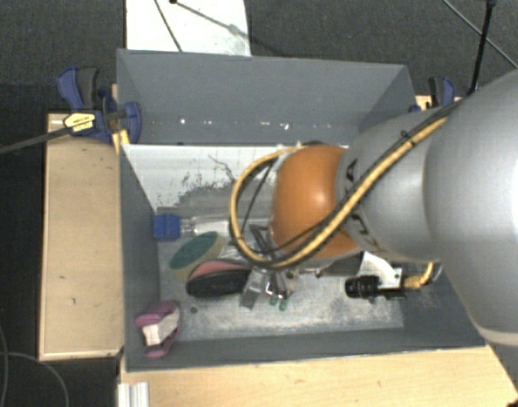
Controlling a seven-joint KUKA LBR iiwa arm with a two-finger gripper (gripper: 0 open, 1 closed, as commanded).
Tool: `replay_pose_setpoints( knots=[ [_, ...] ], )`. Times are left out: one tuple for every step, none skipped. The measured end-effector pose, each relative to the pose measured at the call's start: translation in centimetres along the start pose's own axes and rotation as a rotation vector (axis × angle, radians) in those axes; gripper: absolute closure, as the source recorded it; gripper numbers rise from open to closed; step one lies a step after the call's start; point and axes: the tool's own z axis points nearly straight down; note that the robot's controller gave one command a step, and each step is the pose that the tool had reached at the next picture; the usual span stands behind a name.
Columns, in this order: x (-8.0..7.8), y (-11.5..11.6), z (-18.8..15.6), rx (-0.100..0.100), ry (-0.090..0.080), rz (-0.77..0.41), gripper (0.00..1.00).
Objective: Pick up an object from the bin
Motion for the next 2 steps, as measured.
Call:
replay_pose_setpoints(
  knots=[
    [-0.1, 0.0, -1.3, 0.000, 0.000, -0.002, 1.00],
    [-0.1, 0.0, -2.4, 0.000, -0.001, -0.004, 1.00]
  ],
)
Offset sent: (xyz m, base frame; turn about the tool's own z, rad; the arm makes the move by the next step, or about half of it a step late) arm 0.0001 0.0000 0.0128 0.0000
